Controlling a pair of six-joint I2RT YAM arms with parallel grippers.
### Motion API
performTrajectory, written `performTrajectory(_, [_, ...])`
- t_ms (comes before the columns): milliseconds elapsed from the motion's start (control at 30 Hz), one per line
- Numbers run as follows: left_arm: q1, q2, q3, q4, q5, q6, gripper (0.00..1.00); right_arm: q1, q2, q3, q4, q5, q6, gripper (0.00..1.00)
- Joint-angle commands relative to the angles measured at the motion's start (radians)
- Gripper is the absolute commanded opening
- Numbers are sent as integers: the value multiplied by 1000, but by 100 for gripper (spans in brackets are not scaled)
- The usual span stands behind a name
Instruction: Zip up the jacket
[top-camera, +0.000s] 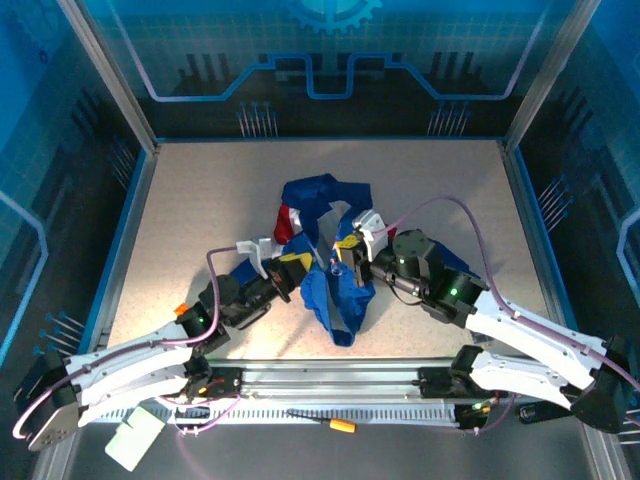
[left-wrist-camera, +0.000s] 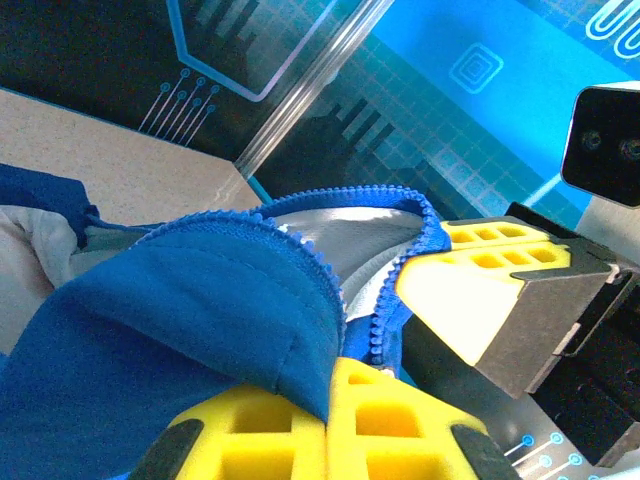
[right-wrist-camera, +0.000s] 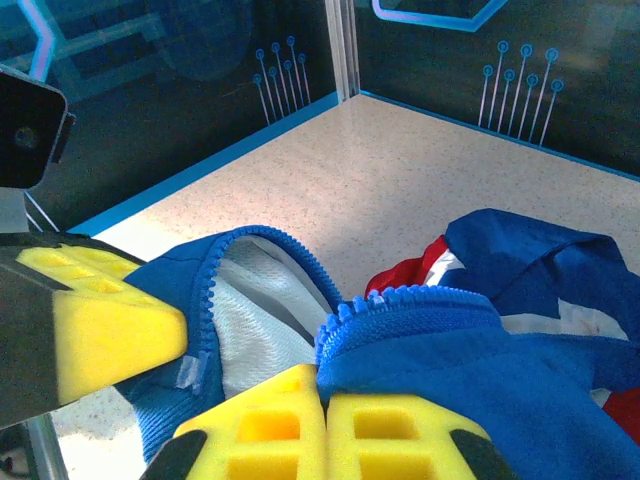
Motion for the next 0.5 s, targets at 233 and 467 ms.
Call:
performTrajectory(233, [11, 79, 78, 50, 127, 25, 0, -28, -8, -13, 81, -47, 121, 0])
performTrajectory(467, [11, 65, 80, 68, 106, 47, 0, -29, 0, -13, 81, -53, 127, 0])
